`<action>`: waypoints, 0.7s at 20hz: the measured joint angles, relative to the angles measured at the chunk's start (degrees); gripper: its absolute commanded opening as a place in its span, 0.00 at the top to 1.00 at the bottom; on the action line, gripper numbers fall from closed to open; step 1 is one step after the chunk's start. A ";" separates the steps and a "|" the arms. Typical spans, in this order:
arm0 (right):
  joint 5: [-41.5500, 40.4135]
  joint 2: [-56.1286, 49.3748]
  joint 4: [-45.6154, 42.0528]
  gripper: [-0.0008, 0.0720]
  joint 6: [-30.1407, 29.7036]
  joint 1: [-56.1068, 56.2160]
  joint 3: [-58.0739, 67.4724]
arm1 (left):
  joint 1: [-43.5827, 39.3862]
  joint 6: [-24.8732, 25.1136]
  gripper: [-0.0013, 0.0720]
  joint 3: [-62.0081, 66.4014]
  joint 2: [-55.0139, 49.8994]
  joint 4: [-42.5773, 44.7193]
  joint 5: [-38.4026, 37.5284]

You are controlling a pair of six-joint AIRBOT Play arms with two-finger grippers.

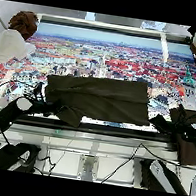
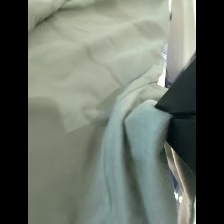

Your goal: Fold the shirts.

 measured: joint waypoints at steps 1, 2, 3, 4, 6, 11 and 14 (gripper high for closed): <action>0.15 -1.66 0.52 0.38 0.07 0.00 0.00 | 0.00 0.11 0.97 0.22 0.07 0.09 -0.55; 0.33 -3.04 1.03 0.38 0.11 0.00 0.00 | 0.00 0.11 0.97 0.35 0.11 0.20 -1.05; 0.28 -4.13 1.66 0.39 0.09 0.00 0.00 | 0.00 0.11 0.97 0.42 0.11 0.37 -1.46; 0.13 -5.03 2.16 0.40 -0.02 0.00 0.00 | 0.00 0.13 0.97 0.52 0.13 0.37 -1.57; -0.59 -6.05 3.02 0.49 -0.22 0.00 0.00 | 0.00 0.11 0.97 0.59 0.15 0.59 -2.12; -1.31 -6.99 3.87 0.95 -0.79 0.00 0.00 | 0.00 0.13 0.97 0.66 0.15 0.63 -2.47; -0.09 -7.06 4.17 0.95 -2.29 0.00 0.28 | 0.00 0.13 0.97 0.66 0.31 0.63 -2.47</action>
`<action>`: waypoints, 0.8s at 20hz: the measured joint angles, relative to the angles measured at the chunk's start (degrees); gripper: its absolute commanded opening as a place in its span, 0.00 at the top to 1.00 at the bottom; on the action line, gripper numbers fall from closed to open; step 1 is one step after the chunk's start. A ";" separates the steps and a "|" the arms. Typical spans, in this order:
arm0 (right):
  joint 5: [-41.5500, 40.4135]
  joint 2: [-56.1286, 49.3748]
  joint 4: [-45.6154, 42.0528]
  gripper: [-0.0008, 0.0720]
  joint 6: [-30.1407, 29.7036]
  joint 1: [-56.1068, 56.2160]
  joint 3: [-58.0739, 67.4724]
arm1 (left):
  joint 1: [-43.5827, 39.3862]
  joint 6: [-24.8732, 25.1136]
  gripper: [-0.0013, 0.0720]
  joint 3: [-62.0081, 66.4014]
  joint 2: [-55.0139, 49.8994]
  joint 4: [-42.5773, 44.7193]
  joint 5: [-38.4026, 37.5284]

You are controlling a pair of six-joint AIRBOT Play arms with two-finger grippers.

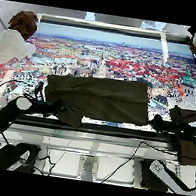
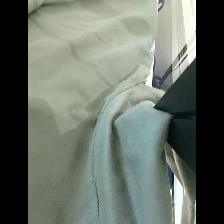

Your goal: Fold the shirts.

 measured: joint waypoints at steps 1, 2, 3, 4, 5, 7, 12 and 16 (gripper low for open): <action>0.87 0.00 -0.04 0.95 -0.39 0.00 0.48 | 0.00 0.00 0.97 0.00 0.22 0.00 0.04; 1.81 0.00 -0.04 0.95 -0.66 0.00 1.16 | 0.00 0.00 0.97 0.00 0.68 0.00 0.33; 3.08 0.00 -0.07 0.95 -0.85 0.00 2.12 | 0.00 0.00 0.97 0.00 1.60 -0.07 0.94; 4.35 -0.02 -0.07 0.95 -1.01 0.00 3.21 | 0.00 0.00 0.97 0.02 3.02 -0.26 1.60; 5.88 0.00 0.02 0.95 -1.09 0.00 4.57 | 0.00 0.00 0.97 0.11 4.61 -0.42 2.36; 8.68 0.44 0.22 0.95 -1.22 0.00 7.19 | 0.00 -0.50 0.97 0.55 8.81 -0.31 3.28; 11.87 3.13 0.57 0.95 -0.39 0.00 13.27 | 0.00 -8.70 0.97 1.18 18.40 7.28 3.78; 12.17 3.89 1.92 0.95 0.94 0.09 18.29 | 0.00 -14.25 0.97 3.43 21.09 14.82 4.66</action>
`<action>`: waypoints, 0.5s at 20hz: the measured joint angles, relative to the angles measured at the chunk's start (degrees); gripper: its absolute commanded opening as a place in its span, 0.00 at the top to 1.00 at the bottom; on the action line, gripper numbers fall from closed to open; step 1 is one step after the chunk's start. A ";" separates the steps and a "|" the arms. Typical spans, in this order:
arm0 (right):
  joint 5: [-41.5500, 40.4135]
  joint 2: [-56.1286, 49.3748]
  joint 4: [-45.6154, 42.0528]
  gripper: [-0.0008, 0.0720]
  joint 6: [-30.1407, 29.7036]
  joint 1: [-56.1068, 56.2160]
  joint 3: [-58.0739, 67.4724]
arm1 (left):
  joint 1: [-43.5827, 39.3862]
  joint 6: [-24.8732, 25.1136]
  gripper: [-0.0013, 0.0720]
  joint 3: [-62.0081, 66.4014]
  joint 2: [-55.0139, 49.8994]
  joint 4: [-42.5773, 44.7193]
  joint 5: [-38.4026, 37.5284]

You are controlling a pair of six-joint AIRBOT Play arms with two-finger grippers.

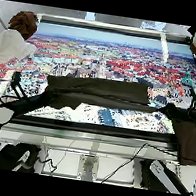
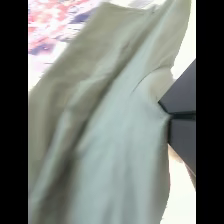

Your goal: Fold the shirts.

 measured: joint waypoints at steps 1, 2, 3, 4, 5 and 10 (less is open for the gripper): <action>-0.35 0.07 0.61 0.95 0.20 0.17 1.03 | 0.00 -1.57 0.97 1.14 0.11 3.08 0.76; -1.38 0.07 1.27 0.96 0.28 0.68 2.01 | 0.00 -3.17 0.97 2.34 -0.17 6.25 1.22; -2.69 0.04 1.81 0.96 0.44 1.49 2.91 | -0.02 -4.57 0.97 3.69 -0.94 9.16 1.40; -4.33 -0.15 2.05 0.96 0.48 2.80 3.78 | -0.02 -5.38 0.97 5.25 -2.27 11.63 1.36; -6.25 -0.52 2.27 0.96 0.55 4.26 4.61 | -0.02 -5.27 0.97 6.73 -4.00 13.38 0.98; -17.79 -5.97 2.86 0.96 1.01 12.48 9.35 | 0.00 -0.96 0.97 13.35 -16.85 17.55 -1.60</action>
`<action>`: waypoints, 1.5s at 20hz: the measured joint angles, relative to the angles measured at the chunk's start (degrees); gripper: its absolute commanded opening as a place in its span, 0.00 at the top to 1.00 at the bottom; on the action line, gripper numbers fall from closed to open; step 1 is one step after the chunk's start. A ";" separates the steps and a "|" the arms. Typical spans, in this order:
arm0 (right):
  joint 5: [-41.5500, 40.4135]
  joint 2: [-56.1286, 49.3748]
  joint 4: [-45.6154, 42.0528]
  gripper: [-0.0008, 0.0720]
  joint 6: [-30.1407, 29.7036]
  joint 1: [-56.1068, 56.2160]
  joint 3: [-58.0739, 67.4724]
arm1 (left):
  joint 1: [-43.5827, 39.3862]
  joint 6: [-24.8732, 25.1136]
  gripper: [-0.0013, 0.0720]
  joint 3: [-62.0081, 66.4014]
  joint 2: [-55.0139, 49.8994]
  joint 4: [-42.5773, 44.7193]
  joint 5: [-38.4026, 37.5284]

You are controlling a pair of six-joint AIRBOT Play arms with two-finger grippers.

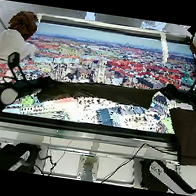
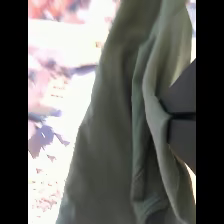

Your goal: Fold the shirts.

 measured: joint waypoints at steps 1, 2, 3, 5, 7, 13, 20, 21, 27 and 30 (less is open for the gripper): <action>-1.79 -1.66 0.07 0.96 0.13 1.16 1.01 | 0.00 1.20 0.97 0.96 -2.71 0.28 -0.37; -3.52 -3.67 0.11 0.96 0.31 2.23 2.16 | -0.02 2.21 0.97 1.73 -5.03 0.50 -0.61; -4.87 -5.55 0.09 0.96 0.35 3.13 3.21 | 0.00 3.30 0.97 2.32 -7.41 0.79 -0.70; -7.56 -9.73 0.28 0.96 0.52 4.66 5.35 | 0.00 4.74 0.97 3.13 -11.54 1.57 -0.42; -9.73 -13.57 0.26 0.96 0.61 5.75 7.19 | -0.02 5.64 0.97 3.58 -15.28 2.43 0.63; -14.99 -24.72 0.17 0.96 0.72 8.81 11.19 | 0.00 6.45 0.97 4.02 -25.00 3.63 5.29; -17.44 -32.57 0.04 0.96 0.72 10.60 12.83 | 0.00 6.23 0.97 5.18 -32.59 4.96 9.22; -17.55 -33.00 -0.02 0.96 0.72 10.67 12.87 | 0.00 6.23 0.97 5.68 -33.31 5.11 9.55; -17.70 -33.92 0.20 0.68 0.72 10.80 12.98 | 0.00 5.99 0.55 10.49 -35.17 5.29 11.21; -16.31 -33.14 2.25 0.49 0.28 10.40 13.00 | 0.00 5.70 0.29 14.47 -35.12 5.14 10.38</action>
